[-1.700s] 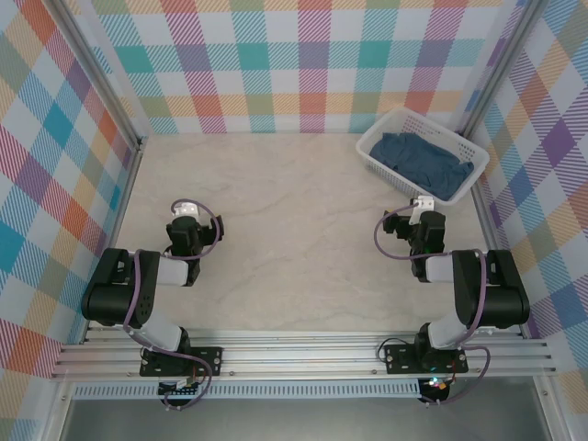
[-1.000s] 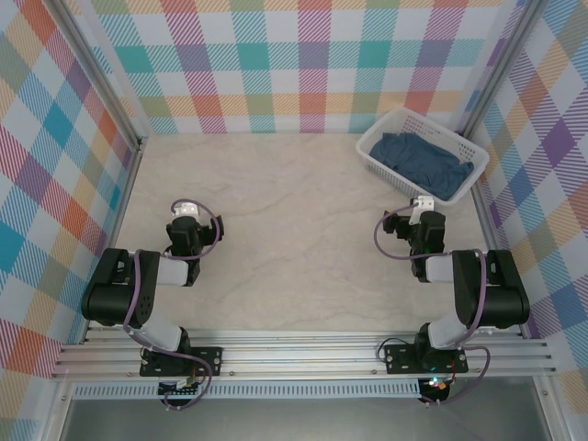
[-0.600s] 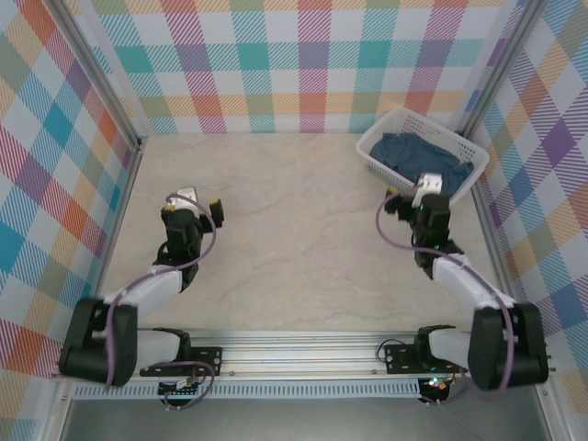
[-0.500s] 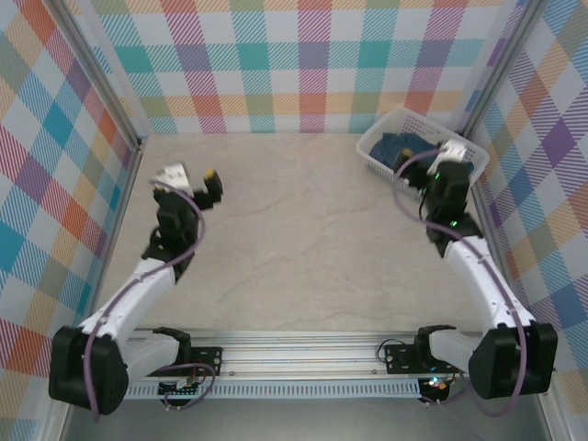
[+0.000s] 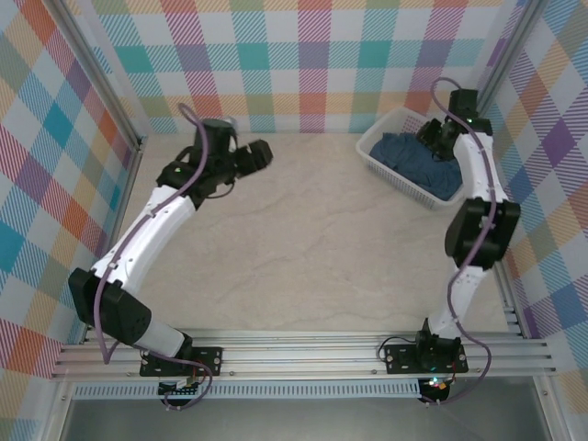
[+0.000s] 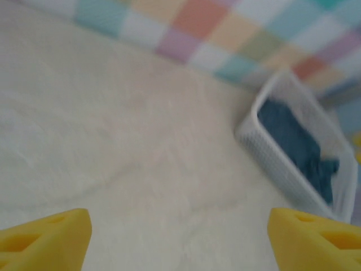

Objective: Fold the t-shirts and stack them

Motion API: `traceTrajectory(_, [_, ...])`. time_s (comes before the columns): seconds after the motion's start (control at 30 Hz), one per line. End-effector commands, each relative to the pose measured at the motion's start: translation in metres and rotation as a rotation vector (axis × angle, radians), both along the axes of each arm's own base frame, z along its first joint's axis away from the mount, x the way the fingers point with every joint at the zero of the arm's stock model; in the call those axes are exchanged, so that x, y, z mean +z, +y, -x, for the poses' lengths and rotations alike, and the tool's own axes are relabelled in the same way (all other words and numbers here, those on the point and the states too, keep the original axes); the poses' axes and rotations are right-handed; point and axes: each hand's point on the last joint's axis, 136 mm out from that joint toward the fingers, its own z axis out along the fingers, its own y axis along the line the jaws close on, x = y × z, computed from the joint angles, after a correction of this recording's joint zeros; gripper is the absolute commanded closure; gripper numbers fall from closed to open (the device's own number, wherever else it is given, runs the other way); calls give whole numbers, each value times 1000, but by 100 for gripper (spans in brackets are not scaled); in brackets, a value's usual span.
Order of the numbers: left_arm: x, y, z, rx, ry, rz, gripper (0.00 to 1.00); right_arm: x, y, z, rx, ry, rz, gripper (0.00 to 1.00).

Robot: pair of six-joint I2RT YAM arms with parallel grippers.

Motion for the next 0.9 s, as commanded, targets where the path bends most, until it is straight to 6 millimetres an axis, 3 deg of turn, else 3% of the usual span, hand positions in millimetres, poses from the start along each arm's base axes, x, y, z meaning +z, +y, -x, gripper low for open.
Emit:
traceTrajectory(0.0, [15, -19, 28, -90, 20, 38, 22, -33, 5, 17, 22, 170, -72, 49])
traceTrajectory(0.13, [13, -28, 38, -104, 27, 44, 26, -66, -4, -1, 5, 217, -64, 49])
traceTrajectory(0.33, [15, -21, 50, -68, 24, 46, 28, -127, -4, -11, -19, 331, -88, 53])
traceTrajectory(0.53, [17, -9, 59, -37, 22, 34, 30, -157, 3, -23, -26, 341, -114, 55])
traceTrajectory(0.6, [19, -5, 63, -27, 18, 31, 31, -161, 7, -27, -21, 333, -123, 64])
traceTrajectory(0.73, [22, 3, 68, -8, 6, 22, 33, -154, 14, -37, -12, 285, -144, 96])
traceTrajectory(0.77, [22, 4, 69, -7, 6, 20, 33, -147, 14, -41, -10, 262, -137, 100])
traceTrajectory(0.87, [26, 8, 73, 1, -4, 23, 35, -110, 15, -50, 6, 154, -87, 100])
